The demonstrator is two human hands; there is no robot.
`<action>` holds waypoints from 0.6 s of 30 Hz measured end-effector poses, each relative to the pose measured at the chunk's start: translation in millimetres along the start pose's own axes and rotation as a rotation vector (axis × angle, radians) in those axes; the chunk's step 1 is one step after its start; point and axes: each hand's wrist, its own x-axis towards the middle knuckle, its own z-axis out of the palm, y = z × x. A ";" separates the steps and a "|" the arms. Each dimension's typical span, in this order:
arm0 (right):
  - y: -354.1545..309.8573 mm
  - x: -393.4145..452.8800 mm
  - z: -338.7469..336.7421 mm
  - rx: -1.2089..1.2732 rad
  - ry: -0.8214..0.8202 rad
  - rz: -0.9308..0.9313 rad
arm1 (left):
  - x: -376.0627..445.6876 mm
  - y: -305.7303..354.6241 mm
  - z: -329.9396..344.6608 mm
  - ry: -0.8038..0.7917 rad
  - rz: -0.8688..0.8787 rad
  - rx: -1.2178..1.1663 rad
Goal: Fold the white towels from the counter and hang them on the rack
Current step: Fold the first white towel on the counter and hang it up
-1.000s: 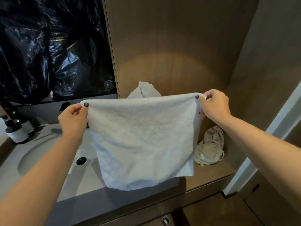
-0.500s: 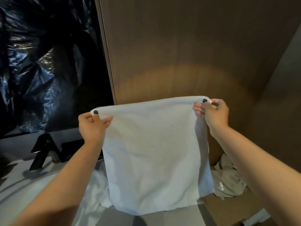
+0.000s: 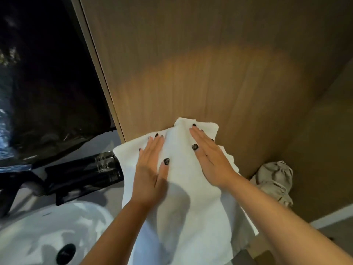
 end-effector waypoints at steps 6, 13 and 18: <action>17.2 -6.9 -10.3 0.480 0.163 0.492 | -34.6 -16.7 -2.9 0.053 -0.078 -0.016; 18.4 22.8 -51.0 0.577 0.213 0.690 | 2.2 -9.8 -20.1 0.609 -0.525 -0.255; 0.0 42.4 -61.5 0.762 0.049 0.704 | 6.3 -15.2 -38.5 0.506 -0.686 -0.375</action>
